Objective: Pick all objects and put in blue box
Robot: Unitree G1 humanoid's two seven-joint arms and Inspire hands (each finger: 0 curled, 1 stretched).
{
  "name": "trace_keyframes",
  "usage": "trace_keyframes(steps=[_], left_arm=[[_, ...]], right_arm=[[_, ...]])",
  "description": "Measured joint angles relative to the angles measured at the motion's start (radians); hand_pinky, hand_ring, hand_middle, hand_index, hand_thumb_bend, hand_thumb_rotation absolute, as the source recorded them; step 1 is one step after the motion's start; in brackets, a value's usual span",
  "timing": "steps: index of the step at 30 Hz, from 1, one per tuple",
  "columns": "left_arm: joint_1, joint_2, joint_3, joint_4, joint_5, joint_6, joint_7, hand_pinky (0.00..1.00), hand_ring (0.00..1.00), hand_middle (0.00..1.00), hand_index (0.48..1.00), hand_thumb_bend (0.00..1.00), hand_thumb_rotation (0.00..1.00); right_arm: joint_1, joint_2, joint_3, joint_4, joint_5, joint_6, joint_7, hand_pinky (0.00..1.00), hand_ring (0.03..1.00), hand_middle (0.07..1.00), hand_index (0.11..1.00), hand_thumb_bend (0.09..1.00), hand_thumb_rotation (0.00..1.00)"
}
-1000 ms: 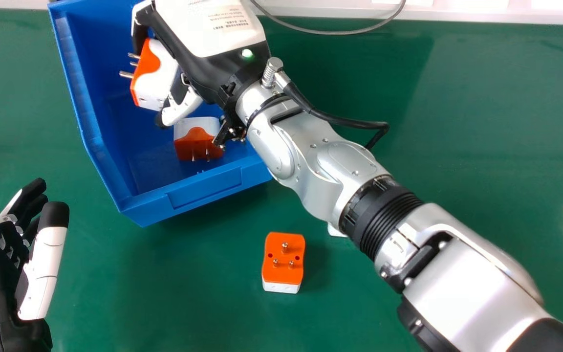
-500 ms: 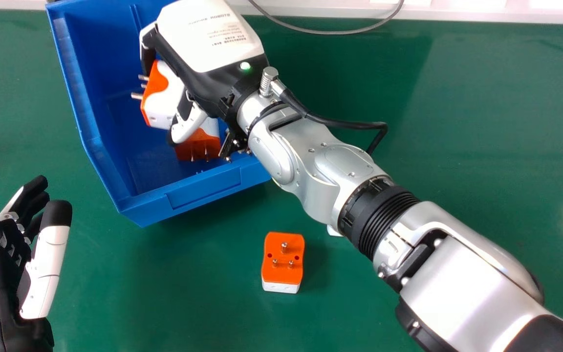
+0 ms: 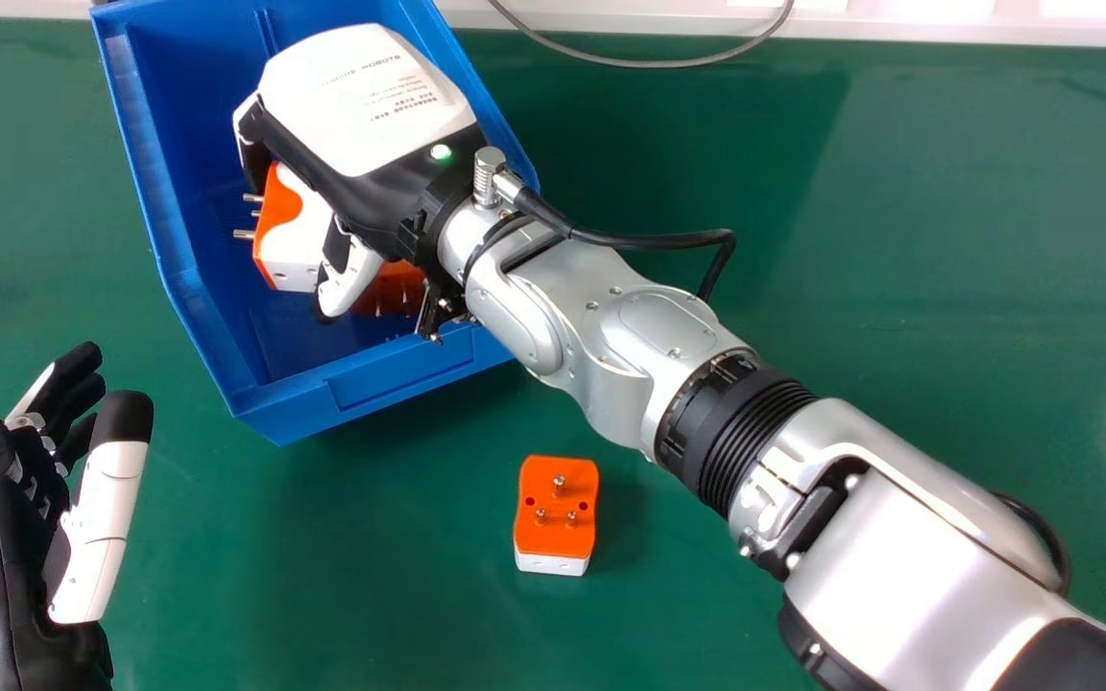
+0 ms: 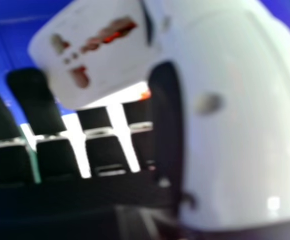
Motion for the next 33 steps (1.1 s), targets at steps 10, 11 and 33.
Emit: trace_keyframes(steps=[10, 11, 33], left_arm=[[0.0, 0.011, 0.003, 0.0, 0.001, 0.0, -0.002, 0.83, 0.84, 0.83, 0.835, 0.92, 0.77], [-0.001, 0.011, 0.004, 0.0, 0.001, 0.0, -0.002, 0.83, 0.84, 0.83, 0.835, 0.92, 0.77], [-0.002, 0.012, 0.013, 0.0, 0.0, 0.005, -0.003, 0.83, 0.84, 0.83, 0.835, 0.93, 0.78]], right_arm=[[0.101, -0.019, 0.014, -0.188, -0.021, 0.041, -0.003, 1.0, 1.0, 1.0, 1.0, 0.817, 0.71], [0.112, -0.022, 0.014, -0.198, -0.021, 0.044, -0.002, 1.0, 1.0, 1.0, 1.0, 0.818, 0.71], [0.133, -0.025, 0.012, -0.214, -0.043, 0.133, -0.042, 1.0, 1.0, 1.0, 1.0, 0.773, 0.61]])
